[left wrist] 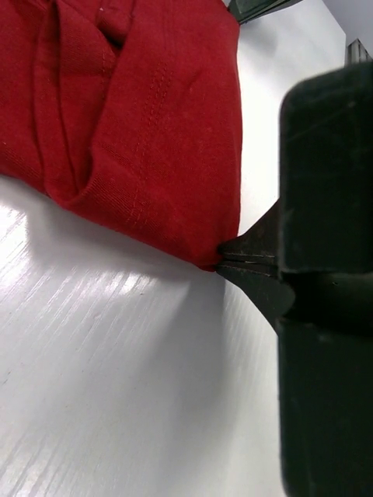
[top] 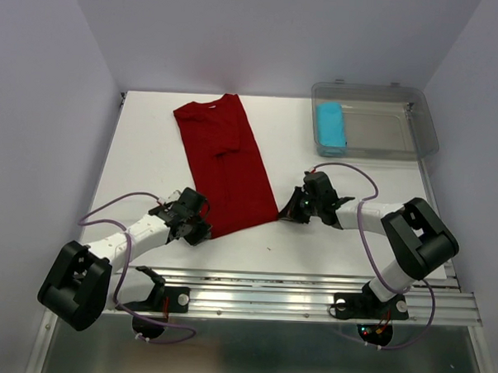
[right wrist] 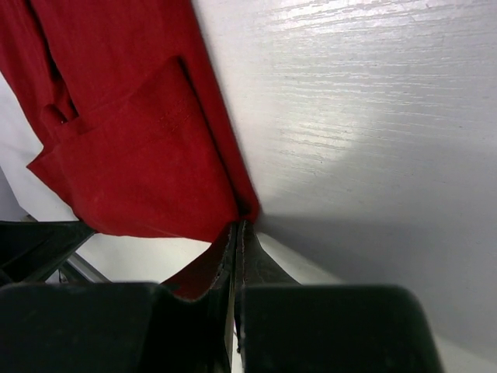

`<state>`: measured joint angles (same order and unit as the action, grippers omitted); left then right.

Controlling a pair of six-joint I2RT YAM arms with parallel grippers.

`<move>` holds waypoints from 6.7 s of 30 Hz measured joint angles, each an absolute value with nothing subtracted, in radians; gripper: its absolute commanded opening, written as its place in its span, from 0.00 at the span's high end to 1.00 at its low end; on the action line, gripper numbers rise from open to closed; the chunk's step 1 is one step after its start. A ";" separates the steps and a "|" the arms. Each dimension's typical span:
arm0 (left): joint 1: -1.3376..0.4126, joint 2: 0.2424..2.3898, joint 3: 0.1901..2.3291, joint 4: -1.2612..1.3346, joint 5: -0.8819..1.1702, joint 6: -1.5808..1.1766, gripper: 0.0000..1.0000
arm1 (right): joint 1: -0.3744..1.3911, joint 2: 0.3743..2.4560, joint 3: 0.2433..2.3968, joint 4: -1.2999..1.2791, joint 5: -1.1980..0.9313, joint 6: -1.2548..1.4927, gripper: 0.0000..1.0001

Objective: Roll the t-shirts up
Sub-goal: Roll the T-shirt to the center of the board.

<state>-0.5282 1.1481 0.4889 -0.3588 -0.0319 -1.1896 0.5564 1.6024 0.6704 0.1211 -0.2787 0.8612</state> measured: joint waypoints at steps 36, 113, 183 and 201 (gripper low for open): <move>-0.353 1.230 0.716 -0.396 -0.073 -1.047 1.00 | 0.521 1.691 0.967 0.112 -0.235 0.823 0.99; -0.382 1.544 0.877 -0.133 -0.010 -0.811 0.66 | 0.538 1.938 1.266 -0.130 -0.140 0.588 0.69; -0.312 1.258 0.509 -0.058 0.028 -0.936 0.52 | 0.524 1.827 0.890 0.195 -0.217 0.894 0.90; -0.312 1.198 0.464 -0.080 -0.031 -0.993 0.59 | 0.524 1.837 0.897 0.194 -0.216 0.894 0.98</move>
<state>-0.3122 1.1984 0.4637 -0.0799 -0.0307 -0.9932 0.5243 1.8370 0.8970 0.1940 -0.2157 0.8944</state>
